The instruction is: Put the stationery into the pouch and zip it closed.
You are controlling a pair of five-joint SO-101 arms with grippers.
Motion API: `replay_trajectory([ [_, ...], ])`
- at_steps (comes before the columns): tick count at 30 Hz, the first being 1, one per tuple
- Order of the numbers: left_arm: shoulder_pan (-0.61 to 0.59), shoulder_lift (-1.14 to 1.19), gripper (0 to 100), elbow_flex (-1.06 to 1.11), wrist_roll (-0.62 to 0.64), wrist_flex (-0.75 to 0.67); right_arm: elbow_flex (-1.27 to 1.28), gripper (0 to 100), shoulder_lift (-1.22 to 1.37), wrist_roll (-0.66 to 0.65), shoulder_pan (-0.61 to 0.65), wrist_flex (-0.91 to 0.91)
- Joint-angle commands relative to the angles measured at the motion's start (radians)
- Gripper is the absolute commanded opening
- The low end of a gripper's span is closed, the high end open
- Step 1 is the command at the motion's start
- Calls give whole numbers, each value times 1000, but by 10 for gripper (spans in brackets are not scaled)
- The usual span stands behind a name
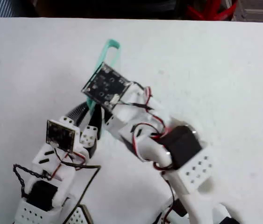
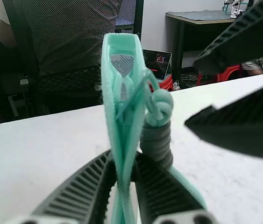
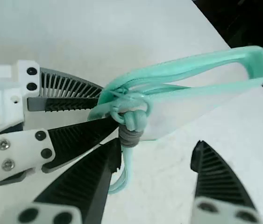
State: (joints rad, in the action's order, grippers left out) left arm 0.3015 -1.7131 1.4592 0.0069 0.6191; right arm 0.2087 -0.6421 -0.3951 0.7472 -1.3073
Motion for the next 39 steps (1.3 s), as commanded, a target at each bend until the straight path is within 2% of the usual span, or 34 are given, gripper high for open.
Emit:
replay_trajectory([
  [1, 2, 13, 23, -35, -8, 9, 127, 248, -59, 3, 31, 145],
  [10, 2, 13, 23, -35, -8, 9, 402, 248, -176, 8, 61, 427],
  [19, 5, 13, 23, -40, -8, 43, 445, 248, -171, 6, 61, 570],
  [27, 5, 12, 23, -38, -8, 48, 591, 244, -173, 8, 81, 776],
  [30, 4, 12, 23, -35, -8, 48, 628, 180, -180, 0, 82, 822],
  [34, 2, 12, 23, -35, -8, 48, 631, 8, -173, -2, 82, 826],
  [36, 2, 12, 23, -35, -8, 48, 635, 39, -171, -2, 82, 826],
  [39, 2, 12, 23, -35, -8, 48, 637, 19, -177, -5, 81, 822],
])
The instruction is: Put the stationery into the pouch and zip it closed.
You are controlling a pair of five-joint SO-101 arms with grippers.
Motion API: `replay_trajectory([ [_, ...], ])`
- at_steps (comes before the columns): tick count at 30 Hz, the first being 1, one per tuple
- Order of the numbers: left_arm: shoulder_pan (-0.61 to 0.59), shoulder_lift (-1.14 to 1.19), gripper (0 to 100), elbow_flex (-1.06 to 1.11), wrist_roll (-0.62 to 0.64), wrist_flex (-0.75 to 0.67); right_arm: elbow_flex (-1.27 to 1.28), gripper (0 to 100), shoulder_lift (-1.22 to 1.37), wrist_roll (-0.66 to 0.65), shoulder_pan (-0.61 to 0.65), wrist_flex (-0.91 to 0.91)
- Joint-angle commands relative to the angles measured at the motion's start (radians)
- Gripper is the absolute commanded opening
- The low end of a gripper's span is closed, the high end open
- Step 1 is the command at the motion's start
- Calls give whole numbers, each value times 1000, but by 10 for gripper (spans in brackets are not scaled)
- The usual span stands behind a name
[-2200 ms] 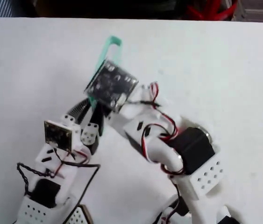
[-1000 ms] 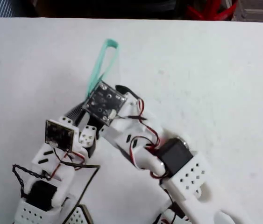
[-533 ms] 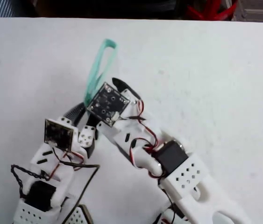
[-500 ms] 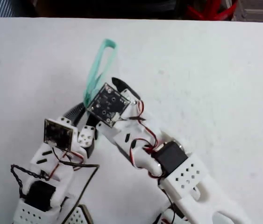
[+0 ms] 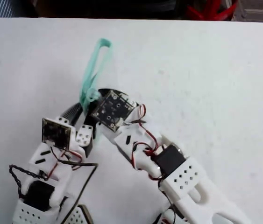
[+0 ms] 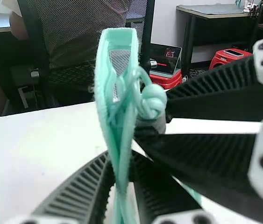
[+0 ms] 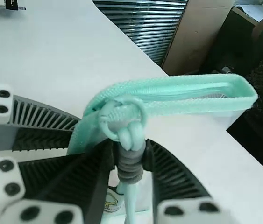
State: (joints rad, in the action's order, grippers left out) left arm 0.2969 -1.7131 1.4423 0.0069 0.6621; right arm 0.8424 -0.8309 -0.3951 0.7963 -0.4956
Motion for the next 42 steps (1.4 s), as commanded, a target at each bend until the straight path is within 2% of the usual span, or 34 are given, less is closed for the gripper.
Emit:
replay_trajectory([
  [1, 7, 12, 23, -18, -8, 5, 3, 21, 7, -23, 31, 7],
  [4, 7, 12, 23, -18, -8, 5, -5, 19, -31, -72, 21, 1],
  [10, 7, 12, 30, -29, -2, -9, -112, 19, -194, -71, -56, -77],
  [12, 7, 12, 64, -43, 12, -32, -123, 19, -189, -71, -53, -97],
  [16, 5, 12, 189, -40, 164, -32, -143, 19, -168, -71, -48, -130],
  [17, -1, 12, 195, -40, 166, -32, -157, 19, -162, -71, -48, -148],
  [19, -22, 12, 167, -40, 117, -34, -187, 19, -165, -71, -45, -193],
  [23, -59, 12, 12, -41, 75, -38, -290, 19, -174, -71, -48, -300],
  [27, -58, 12, 22, -40, 77, -31, -345, 19, -171, -71, -51, -328],
  [36, -2, 12, 22, -51, 64, 49, -367, 19, 4, -78, -147, -65],
  [42, 51, 12, 22, -51, -6, 77, -368, 18, 107, -77, -183, 87],
])
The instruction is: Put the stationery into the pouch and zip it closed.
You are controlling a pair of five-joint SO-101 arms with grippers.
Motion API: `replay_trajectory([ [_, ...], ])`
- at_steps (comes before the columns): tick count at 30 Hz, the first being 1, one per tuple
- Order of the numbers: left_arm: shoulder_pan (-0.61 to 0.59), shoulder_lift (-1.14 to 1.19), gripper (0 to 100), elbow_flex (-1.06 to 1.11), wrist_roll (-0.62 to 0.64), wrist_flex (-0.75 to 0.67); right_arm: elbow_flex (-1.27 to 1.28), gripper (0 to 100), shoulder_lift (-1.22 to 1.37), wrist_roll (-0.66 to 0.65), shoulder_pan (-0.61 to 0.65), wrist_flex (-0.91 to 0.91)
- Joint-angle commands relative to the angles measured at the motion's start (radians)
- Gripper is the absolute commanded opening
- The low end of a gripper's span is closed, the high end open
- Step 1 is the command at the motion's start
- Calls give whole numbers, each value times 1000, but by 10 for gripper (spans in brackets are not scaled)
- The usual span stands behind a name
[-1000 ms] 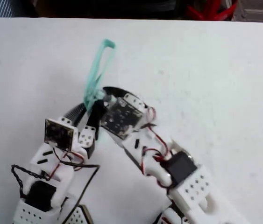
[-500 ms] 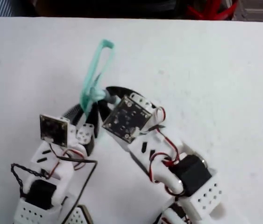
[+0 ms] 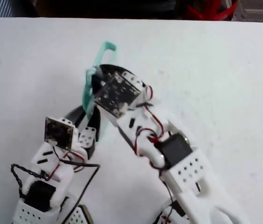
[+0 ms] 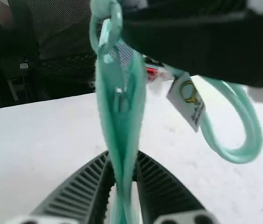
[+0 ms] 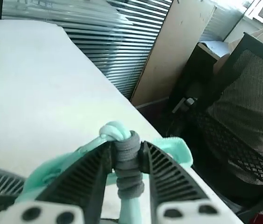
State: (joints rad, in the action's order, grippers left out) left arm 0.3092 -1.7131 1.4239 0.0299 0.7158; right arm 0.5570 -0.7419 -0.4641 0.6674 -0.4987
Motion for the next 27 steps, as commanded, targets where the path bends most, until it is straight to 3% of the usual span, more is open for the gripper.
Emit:
replay_trajectory([
  [1, 39, 12, 22, -32, -31, 23, -86, 18, 31, -6, -71, 114],
  [27, 33, 12, 22, -29, -32, 21, -667, 18, 690, -5, -427, 125],
])
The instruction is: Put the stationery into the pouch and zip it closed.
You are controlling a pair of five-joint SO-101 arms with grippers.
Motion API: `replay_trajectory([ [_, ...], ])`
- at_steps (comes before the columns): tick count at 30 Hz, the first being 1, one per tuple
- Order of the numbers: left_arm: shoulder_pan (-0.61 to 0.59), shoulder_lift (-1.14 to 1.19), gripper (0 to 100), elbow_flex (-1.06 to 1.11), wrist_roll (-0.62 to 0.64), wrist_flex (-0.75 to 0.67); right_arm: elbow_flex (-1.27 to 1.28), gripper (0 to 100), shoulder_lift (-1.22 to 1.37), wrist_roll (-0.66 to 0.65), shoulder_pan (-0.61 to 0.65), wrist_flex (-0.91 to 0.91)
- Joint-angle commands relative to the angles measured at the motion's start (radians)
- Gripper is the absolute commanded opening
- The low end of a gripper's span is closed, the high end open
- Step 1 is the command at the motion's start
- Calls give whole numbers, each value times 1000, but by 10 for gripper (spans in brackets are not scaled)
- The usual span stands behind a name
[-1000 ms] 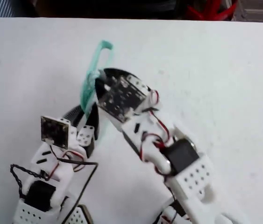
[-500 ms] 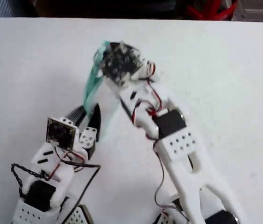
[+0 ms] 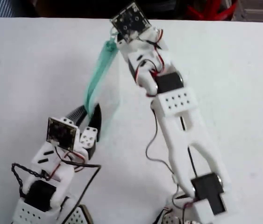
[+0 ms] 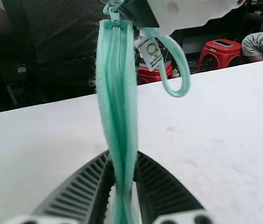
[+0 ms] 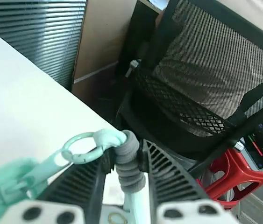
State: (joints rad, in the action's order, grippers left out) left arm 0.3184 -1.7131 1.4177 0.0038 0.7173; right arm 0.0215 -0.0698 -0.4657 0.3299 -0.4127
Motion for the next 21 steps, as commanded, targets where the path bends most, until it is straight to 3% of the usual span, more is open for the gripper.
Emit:
replay_trajectory([
  [1, 24, 12, 22, -23, -6, 20, -146, 18, 24, -3, -91, 15],
  [5, 24, 12, 22, -21, -6, 12, -172, 43, -19, -2, -42, -153],
  [8, 18, 12, 24, -21, -11, -23, -180, 211, -88, 15, -1, -302],
  [11, -77, 15, 24, -20, -77, -152, -181, 332, -205, 71, 8, -446],
  [15, -151, 18, 24, -20, -86, -284, -181, 313, -384, 66, -31, -602],
  [21, -105, 22, 24, -20, -218, -465, -152, 289, -509, 2, -231, -664],
])
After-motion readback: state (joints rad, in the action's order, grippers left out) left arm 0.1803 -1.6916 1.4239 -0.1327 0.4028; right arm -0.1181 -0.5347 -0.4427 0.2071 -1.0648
